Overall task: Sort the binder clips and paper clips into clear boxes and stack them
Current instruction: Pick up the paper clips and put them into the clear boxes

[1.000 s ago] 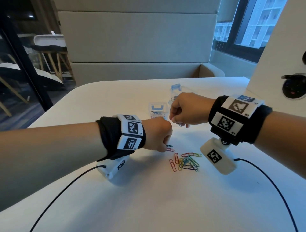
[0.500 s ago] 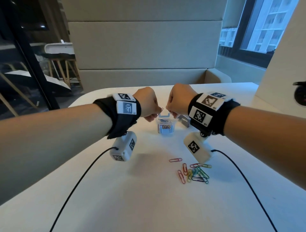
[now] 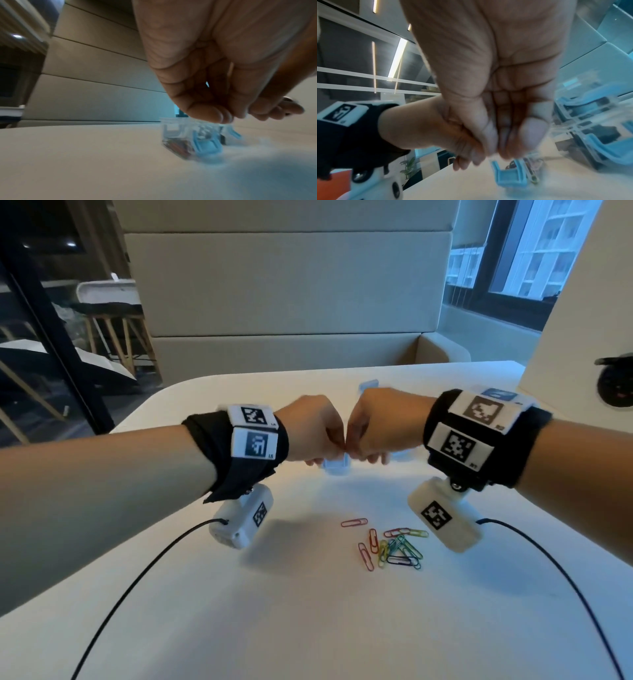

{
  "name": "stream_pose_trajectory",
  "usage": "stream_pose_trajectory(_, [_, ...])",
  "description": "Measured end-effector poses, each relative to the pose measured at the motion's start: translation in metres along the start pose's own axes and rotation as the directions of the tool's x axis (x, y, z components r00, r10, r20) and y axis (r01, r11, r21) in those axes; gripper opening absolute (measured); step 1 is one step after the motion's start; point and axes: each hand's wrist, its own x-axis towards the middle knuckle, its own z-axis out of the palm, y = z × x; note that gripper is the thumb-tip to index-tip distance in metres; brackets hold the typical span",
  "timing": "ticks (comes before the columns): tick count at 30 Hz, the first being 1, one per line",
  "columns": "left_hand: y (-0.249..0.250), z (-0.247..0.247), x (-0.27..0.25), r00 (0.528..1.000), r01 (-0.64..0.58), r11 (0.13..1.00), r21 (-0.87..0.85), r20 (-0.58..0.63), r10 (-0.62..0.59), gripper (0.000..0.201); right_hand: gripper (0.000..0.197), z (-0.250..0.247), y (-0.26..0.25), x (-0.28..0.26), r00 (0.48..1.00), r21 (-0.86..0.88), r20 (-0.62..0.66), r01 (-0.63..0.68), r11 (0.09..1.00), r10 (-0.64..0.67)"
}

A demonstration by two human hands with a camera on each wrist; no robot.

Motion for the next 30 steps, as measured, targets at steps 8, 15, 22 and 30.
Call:
stream_pose_trajectory(8, [0.02, 0.035, -0.031, 0.952, -0.158, 0.975, 0.155, 0.287, 0.109, 0.027, 0.024, 0.016, 0.022, -0.046, 0.948, -0.254, 0.319, 0.082, 0.964, 0.004])
stream_pose_trajectory(15, [0.019, 0.039, -0.026, 0.934, -0.026, 0.987, 0.157, 0.356, -0.032, 0.012, 0.009, 0.029, 0.032, -0.048, 0.962, -0.231, 0.274, 0.063, 0.971, 0.002])
stream_pose_trajectory(22, [0.019, 0.037, -0.026, 0.912, 0.03, 0.99, 0.137, 0.401, -0.083, 0.016, 0.003, 0.025, 0.029, -0.052, 0.967, -0.23, 0.255, 0.046, 0.972, 0.014])
stream_pose_trajectory(30, [0.022, 0.038, -0.033, 0.946, 0.025, 0.987, 0.16, 0.315, -0.075, 0.007, 0.011, 0.027, 0.037, -0.069, 0.975, -0.202, 0.212, -0.014, 0.979, 0.058])
